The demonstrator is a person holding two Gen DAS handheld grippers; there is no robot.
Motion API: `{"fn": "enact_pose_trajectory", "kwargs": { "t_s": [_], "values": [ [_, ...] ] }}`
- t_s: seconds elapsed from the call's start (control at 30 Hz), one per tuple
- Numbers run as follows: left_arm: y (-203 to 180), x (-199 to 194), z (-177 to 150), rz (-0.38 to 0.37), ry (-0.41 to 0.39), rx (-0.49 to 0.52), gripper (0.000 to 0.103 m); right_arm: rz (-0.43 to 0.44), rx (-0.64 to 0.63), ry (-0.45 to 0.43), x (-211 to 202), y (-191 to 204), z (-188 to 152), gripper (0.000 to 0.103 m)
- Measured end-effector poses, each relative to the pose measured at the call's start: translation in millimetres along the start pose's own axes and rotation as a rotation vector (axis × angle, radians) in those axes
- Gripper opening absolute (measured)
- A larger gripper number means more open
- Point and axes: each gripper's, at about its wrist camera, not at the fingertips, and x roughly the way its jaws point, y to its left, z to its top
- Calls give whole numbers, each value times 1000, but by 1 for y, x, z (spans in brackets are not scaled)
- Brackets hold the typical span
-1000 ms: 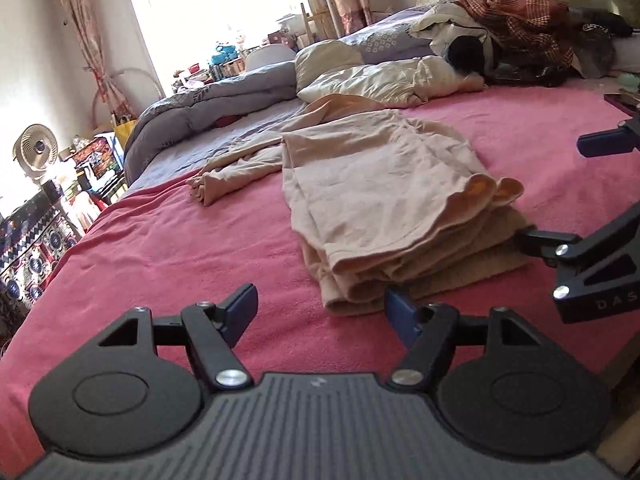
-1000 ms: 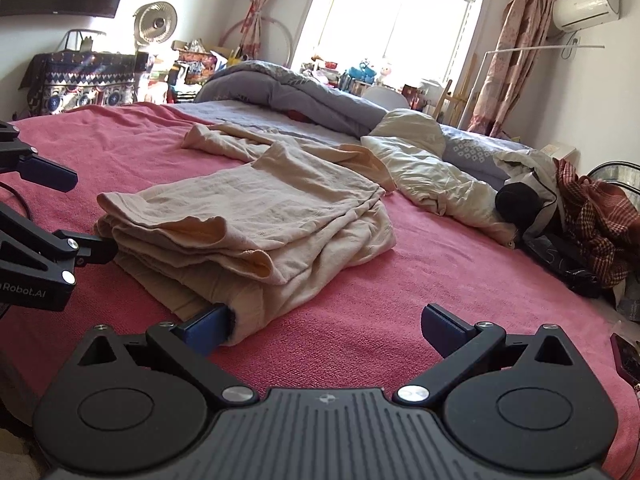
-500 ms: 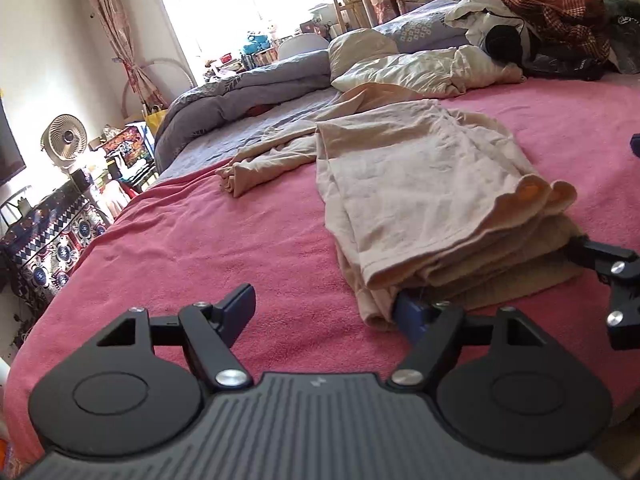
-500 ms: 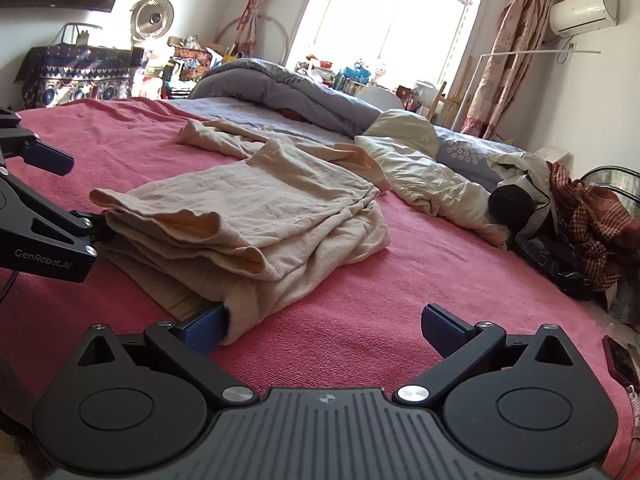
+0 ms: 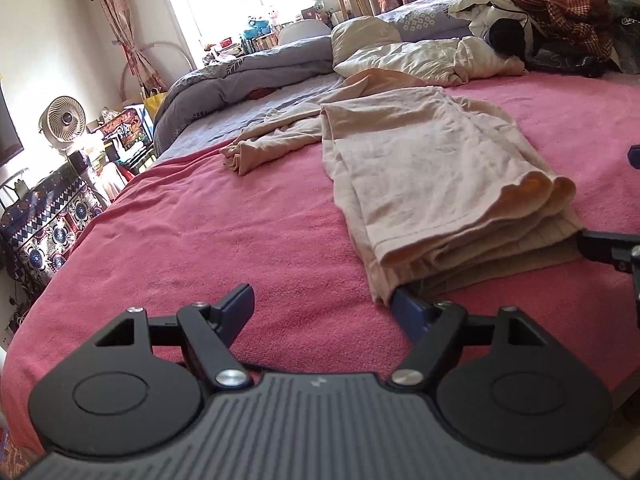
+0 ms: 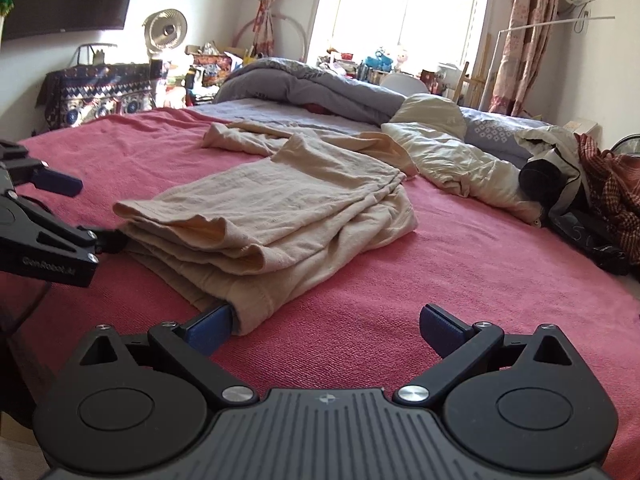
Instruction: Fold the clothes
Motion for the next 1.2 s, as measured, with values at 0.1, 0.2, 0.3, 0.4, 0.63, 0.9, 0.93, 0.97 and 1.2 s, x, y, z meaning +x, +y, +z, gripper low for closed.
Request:
{"fn": "enact_pose_trajectory", "kwargs": {
  "t_s": [0.1, 0.2, 0.3, 0.4, 0.63, 0.9, 0.93, 0.97, 1.2],
  "values": [
    [3, -8, -5, -6, -4, -3, 78, 17, 26, -71, -11, -3, 8, 101],
    [1, -13, -2, -32, -23, 2, 76, -47, -18, -64, -3, 1, 15, 102],
    [-6, -15, 4, -64, -49, 17, 76, -82, -54, -30, 10, 3, 15, 102],
    [-13, -17, 11, -95, -75, 32, 76, -94, -57, -22, 15, 4, 14, 102],
    [-24, -11, 23, -146, -93, 35, 78, -113, -46, -11, 20, 4, 11, 102],
    [-19, -3, 17, -79, -65, 5, 80, -142, -32, -10, 22, 3, 8, 103],
    [-18, -3, 17, -68, -64, 1, 80, -147, -30, -9, 22, 3, 8, 103],
    [-17, -3, 17, -58, -63, -4, 81, -152, -28, -8, 22, 3, 7, 103],
    [-17, -4, 14, 9, -59, -1, 81, -163, -25, 4, 22, 6, 4, 103]
  ]
}}
